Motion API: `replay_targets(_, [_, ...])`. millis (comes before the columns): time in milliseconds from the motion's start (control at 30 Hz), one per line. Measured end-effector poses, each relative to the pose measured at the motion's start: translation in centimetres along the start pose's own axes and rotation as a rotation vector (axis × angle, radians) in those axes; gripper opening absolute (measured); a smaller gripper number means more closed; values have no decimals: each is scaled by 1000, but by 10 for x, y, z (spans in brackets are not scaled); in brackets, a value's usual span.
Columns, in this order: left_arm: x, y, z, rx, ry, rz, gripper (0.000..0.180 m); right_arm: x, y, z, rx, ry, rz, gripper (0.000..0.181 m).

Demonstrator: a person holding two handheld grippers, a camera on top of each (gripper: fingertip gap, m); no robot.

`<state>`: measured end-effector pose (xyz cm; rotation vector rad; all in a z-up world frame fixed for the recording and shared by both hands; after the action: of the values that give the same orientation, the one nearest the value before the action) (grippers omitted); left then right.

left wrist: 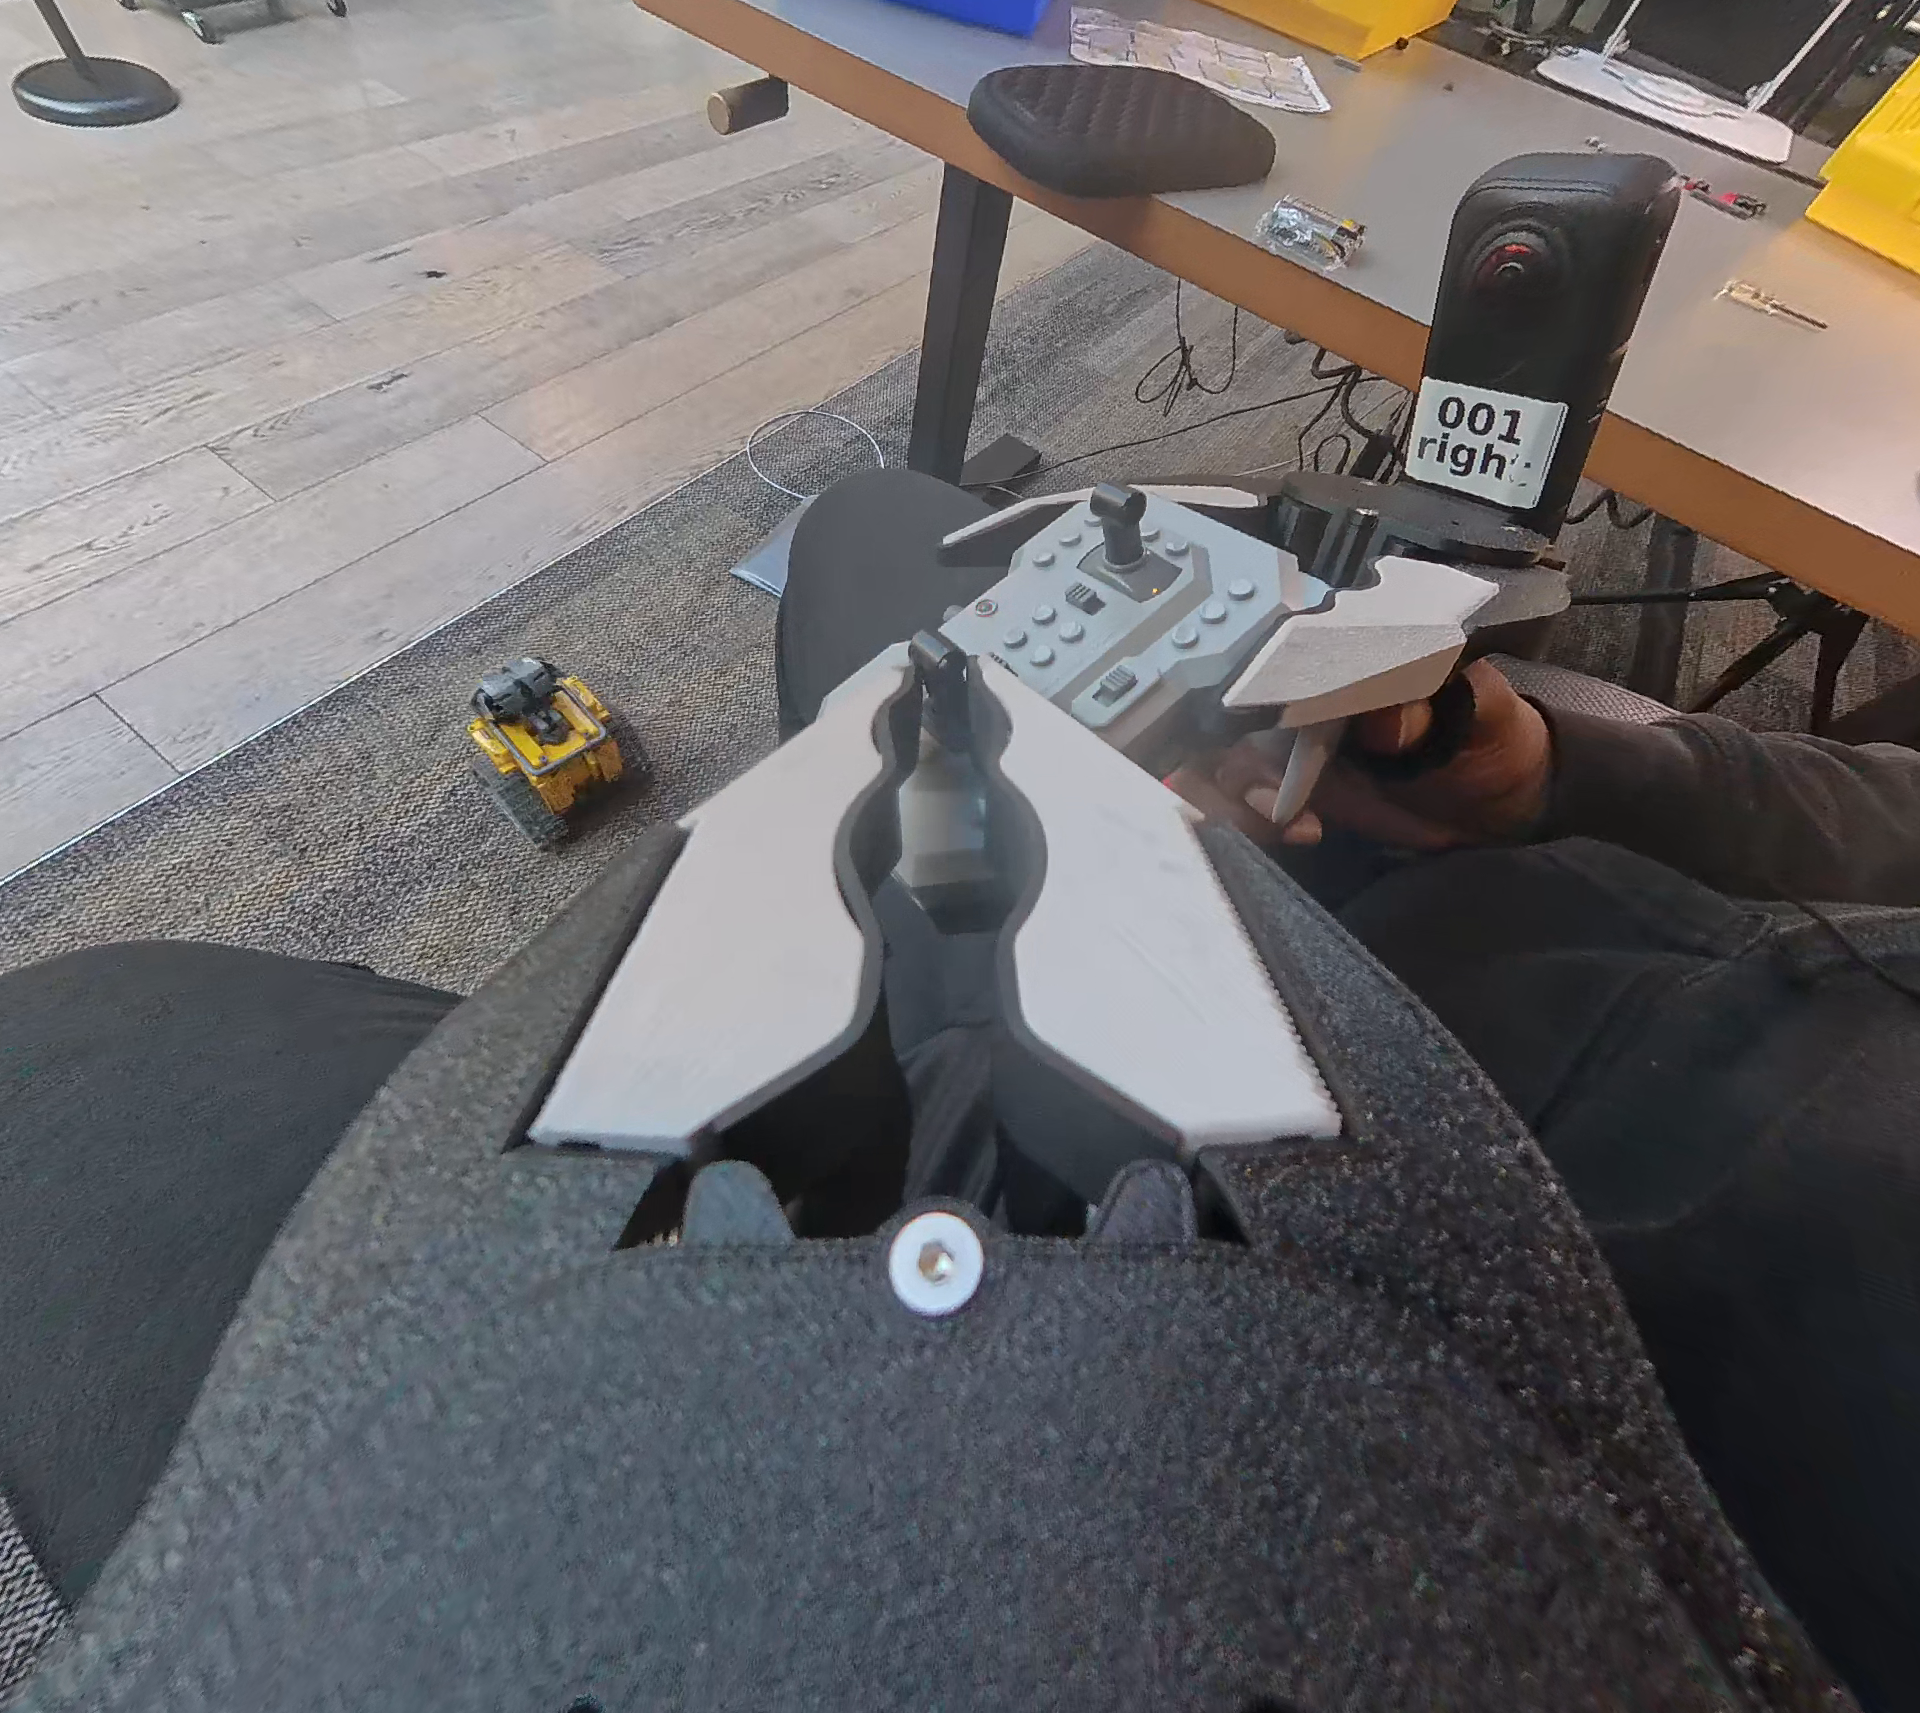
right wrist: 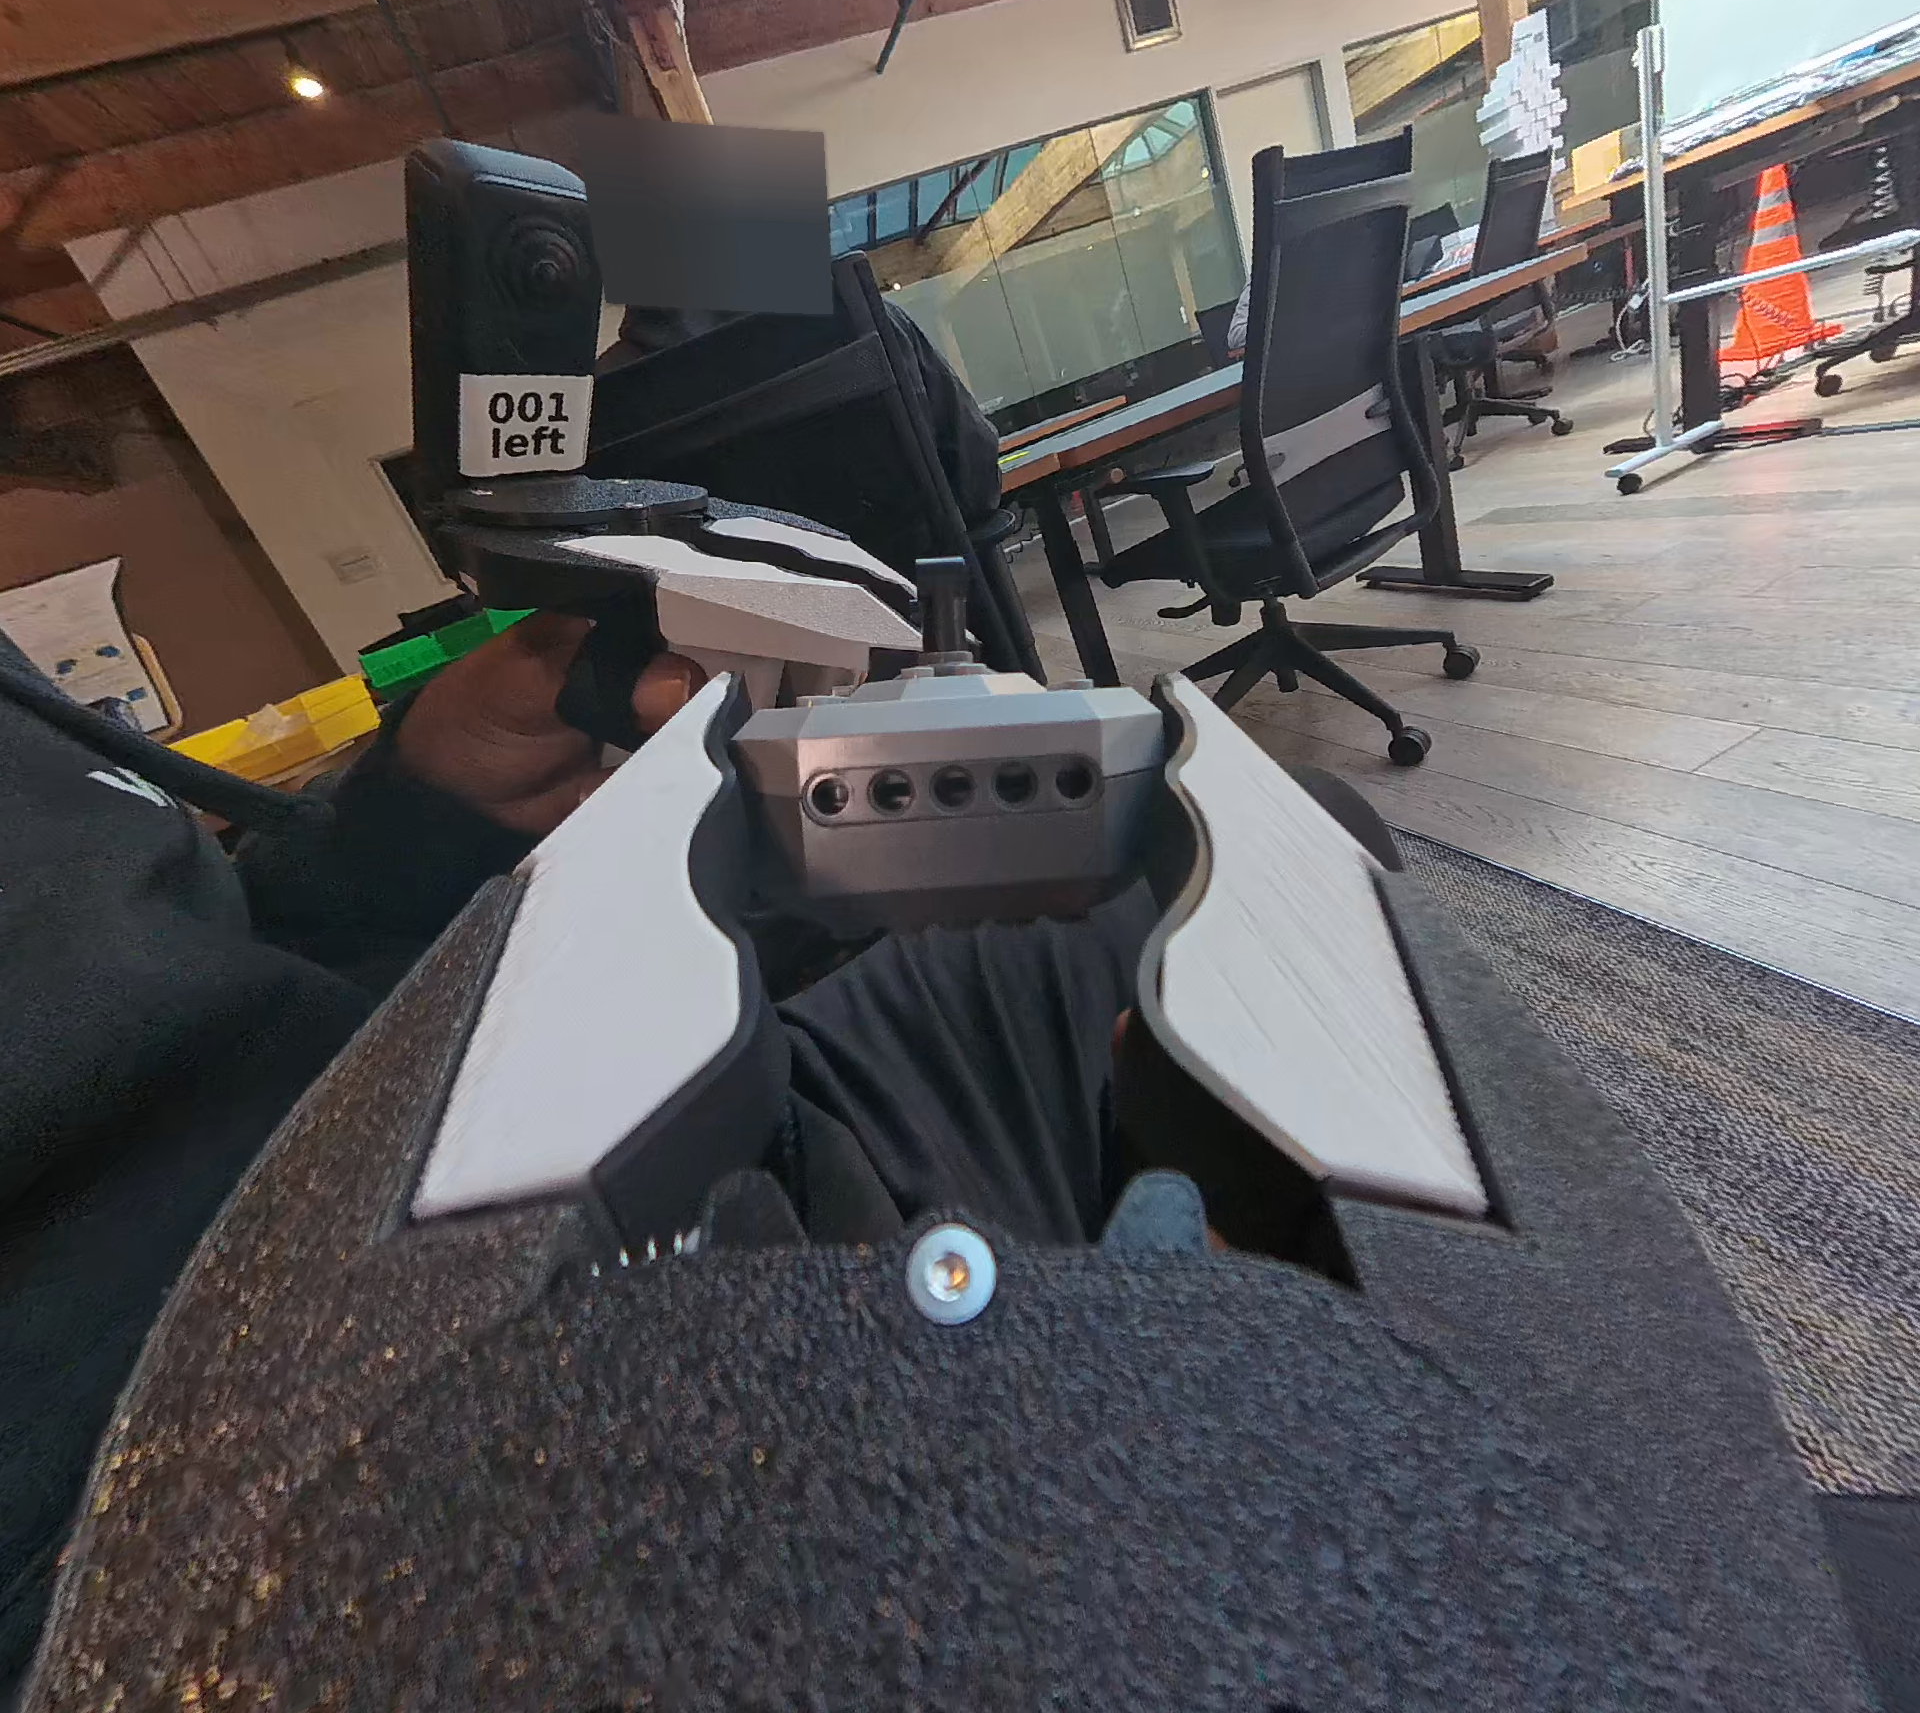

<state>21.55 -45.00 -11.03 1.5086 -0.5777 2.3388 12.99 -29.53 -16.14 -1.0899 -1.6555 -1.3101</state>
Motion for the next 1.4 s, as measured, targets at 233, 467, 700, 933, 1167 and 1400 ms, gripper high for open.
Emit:
replay_targets(233, [5, -2, 2, 52, -47, -53, 20, -1, 1, -2, 9, 15, 4, 75])
replay_targets(467, [11, -21, -11, -50, -27, -107, 15, -8, 9, -10, 33, 68, 36, 75])
replay_targets(700, [11, -24, -11, -49, -6, -123, 9, -8, 8, -9, 25, 69, 35, 75])
replay_targets(933, [10, -25, -10, -39, 9, -133, 9, -10, 7, -9, 12, 79, 32, 75])
replay_targets(1167, [10, -24, -9, -54, -20, -121, 12, -9, 9, -9, 41, 70, 22, 75])
replay_targets(1400, [9, -22, -6, -82, -19, -122, 9, -9, 11, -10, 58, 71, 26, 75])
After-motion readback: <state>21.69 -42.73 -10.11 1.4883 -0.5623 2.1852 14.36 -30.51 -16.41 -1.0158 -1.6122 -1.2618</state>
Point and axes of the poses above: each gripper's, where its closed fingertips meet, z back along the fingers, x out of its top, y = z × x across the jaws, the point moved 10 cm from there along z, back along the fingers, and after that the axes turned 2 degrees about -x, right-handed, at the moved point
